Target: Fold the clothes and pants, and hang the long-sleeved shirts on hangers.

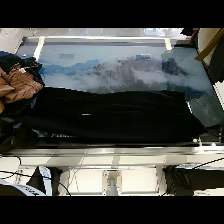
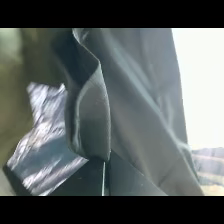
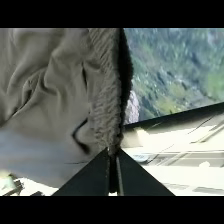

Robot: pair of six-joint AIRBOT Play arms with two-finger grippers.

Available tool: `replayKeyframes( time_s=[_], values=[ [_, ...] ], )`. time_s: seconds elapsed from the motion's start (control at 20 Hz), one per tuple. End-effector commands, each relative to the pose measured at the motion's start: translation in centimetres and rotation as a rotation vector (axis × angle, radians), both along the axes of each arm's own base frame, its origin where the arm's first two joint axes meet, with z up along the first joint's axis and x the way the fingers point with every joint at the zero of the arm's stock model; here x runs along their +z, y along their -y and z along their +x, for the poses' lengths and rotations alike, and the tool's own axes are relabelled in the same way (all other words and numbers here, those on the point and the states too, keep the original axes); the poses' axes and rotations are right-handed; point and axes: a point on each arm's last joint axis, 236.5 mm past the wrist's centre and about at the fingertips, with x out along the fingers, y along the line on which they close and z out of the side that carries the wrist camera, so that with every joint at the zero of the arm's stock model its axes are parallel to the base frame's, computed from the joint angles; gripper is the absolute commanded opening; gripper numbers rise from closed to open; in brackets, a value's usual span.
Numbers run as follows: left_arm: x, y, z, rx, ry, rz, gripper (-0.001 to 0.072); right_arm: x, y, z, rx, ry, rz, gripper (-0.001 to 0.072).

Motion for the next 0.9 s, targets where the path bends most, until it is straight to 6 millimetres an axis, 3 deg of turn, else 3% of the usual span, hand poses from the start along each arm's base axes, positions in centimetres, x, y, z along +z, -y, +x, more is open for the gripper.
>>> replayKeyframes(
  time_s=[0.0, 0.1, 0.25, 0.45, 0.55, 0.65, 0.85],
  values=[
    [4.8, -1.0, 0.9, -0.057, 0.019, 0.178, 0.0003, 4.0, 1.4, 1.5, -0.034, 0.062, -0.111, 0.0022],
    [6.8, -0.9, 2.2, -0.124, 0.001, 0.288, 0.0002, 5.9, 1.3, 4.0, -0.044, 0.141, -0.187, 0.0022],
    [7.1, -0.6, 5.1, -0.193, -0.079, 0.385, 0.0002, 6.7, 0.3, 9.9, -0.046, 0.177, -0.308, 0.0022],
    [7.7, 0.7, 13.4, -0.231, -0.016, 0.456, 0.0002, 7.8, -0.5, 18.6, -0.147, 0.23, -0.484, 0.0021],
    [6.2, 0.1, 17.1, -0.239, -0.069, 0.476, 0.0002, 8.5, -0.5, 21.5, -0.192, 0.251, -0.532, 0.0021],
    [3.8, 0.4, 20.3, -0.28, -0.119, 0.465, 0.0003, 7.2, -0.5, 22.8, -0.215, 0.204, -0.541, 0.0021],
    [0.4, 2.1, 24.7, -0.353, -0.153, 0.448, 0.0003, 1.5, -1.5, 22.1, -0.164, 0.046, -0.492, 0.0021]
  ],
)
